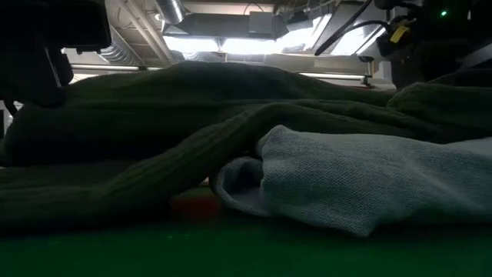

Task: Fold laundry
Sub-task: Fold the green shirt

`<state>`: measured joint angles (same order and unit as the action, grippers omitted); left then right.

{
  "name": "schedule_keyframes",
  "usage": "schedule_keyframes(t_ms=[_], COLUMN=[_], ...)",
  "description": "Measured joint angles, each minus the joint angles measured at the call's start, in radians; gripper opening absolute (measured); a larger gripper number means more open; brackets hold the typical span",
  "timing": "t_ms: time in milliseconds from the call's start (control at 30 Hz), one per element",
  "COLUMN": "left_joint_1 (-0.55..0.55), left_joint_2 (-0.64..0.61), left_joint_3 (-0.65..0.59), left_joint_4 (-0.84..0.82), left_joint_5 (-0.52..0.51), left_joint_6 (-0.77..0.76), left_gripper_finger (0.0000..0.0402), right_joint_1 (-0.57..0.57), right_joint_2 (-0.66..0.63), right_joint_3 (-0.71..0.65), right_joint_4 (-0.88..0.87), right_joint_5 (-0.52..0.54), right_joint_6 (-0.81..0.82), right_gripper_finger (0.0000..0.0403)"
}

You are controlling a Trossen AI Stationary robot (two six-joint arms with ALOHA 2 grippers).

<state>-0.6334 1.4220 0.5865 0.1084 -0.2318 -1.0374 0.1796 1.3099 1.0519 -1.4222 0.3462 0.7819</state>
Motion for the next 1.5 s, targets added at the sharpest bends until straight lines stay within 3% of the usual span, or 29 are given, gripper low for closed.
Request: schedule_keyframes(t_ms=[267,633,833,1067,1333,1500], left_joint_1=[0.0,0.0,0.0,0.0,-0.007,-0.015], left_joint_2=[0.0,0.0,0.0,0.0,0.0,0.0], left_joint_3=[0.0,0.0,0.0,0.0,0.0,0.0], left_joint_4=[0.03,0.028,0.027,0.027,0.024,0.022], left_joint_5=[-0.04,-0.046,-0.08,-0.081,-0.082,-0.1], left_joint_6=[0.0,0.0,0.0,0.0,0.0,0.0], left_gripper_finger=[0.0005,0.0023,0.0078,0.0125,0.0131,0.0131], right_joint_1=[-0.079,-0.102,-0.102,-0.108,-0.107,-0.107], right_joint_2=[0.032,0.036,0.036,0.026,-0.1,-0.177], right_joint_3=[0.0,0.0,0.0,0.03,0.021,-0.069], right_joint_4=[0.008,0.006,-0.012,-0.151,-0.143,-0.004], right_joint_5=[0.118,0.005,-0.032,-0.106,-0.167,-0.303], right_joint_6=[-0.029,-0.056,-0.065,-0.055,0.03,0.089], right_gripper_finger=[0.0011,0.004,0.0108,0.0177,0.0183,0.0182])
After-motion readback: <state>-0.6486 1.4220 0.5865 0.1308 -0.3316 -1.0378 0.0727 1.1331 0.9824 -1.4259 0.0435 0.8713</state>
